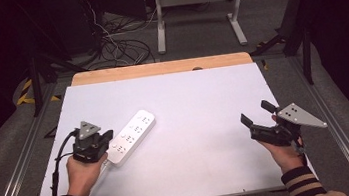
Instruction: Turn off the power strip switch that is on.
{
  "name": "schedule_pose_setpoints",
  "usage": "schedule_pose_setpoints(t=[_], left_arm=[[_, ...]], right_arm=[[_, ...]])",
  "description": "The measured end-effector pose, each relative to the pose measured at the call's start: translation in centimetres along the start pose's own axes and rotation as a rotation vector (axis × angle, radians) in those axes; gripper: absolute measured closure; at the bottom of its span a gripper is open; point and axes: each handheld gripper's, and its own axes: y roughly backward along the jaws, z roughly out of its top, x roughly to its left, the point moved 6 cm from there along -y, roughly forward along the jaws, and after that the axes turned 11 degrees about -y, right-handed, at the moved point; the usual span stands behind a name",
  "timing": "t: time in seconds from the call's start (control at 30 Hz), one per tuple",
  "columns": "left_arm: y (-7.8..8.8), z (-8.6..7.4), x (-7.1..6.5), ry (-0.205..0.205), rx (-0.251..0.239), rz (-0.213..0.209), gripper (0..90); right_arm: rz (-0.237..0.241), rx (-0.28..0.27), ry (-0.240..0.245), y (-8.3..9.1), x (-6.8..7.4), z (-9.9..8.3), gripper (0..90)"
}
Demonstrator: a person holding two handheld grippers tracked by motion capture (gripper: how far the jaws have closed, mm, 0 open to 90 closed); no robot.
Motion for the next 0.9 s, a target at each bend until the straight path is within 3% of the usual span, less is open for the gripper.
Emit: schedule_pose_setpoints(t=[0.03, 0.07, 0.1, 0.13, 0.17, 0.2, 0.27, 0.37, 0.47, 0.57, 0.9], left_arm=[[0.7, 0.2, 0.2, 0.014, -0.046, 0.021, 89.9], [2.4, 0.8, 0.7, 0.042, -0.154, 0.077, 89.9], [2.4, 0.8, 0.7, 0.042, -0.154, 0.077, 89.9], [3.3, 1.0, 0.9, 0.053, -0.198, 0.109, 89.9], [5.2, 1.3, 1.3, 0.095, -0.293, 0.165, 89.9], [5.2, 1.3, 1.3, 0.095, -0.293, 0.165, 89.9], [7.2, 1.5, 1.6, 0.130, -0.378, 0.233, 89.9], [8.9, 1.5, 2.0, 0.145, -0.454, 0.313, 89.9], [9.7, 1.2, 2.3, 0.148, -0.479, 0.361, 89.9], [9.7, 1.2, 2.4, 0.152, -0.485, 0.380, 89.8], [9.5, 1.2, 2.3, 0.117, -0.483, 0.387, 88.6]], right_arm=[[0.000, 0.000, 0.000, 0.0, 0.0, 0.0, 15.1], [0.000, -0.001, 0.000, 0.0, 0.0, 0.0, 15.1], [0.000, -0.001, 0.000, 0.0, 0.0, 0.0, 15.1], [-0.001, -0.002, 0.001, 0.0, 0.0, 0.0, 15.1], [-0.002, -0.002, 0.001, 0.0, 0.0, 0.1, 15.1], [-0.002, -0.002, 0.001, 0.0, 0.0, 0.1, 15.1], [-0.001, -0.005, 0.001, 0.0, 0.0, 0.1, 15.1], [0.001, -0.006, 0.000, 0.0, 0.0, 0.1, 15.1], [0.001, -0.007, 0.001, 0.0, 0.0, 0.1, 15.1], [0.000, -0.008, -0.001, 0.0, 0.0, 0.1, 15.1], [-0.001, -0.006, -0.001, 0.0, 0.0, 0.1, 15.1]])
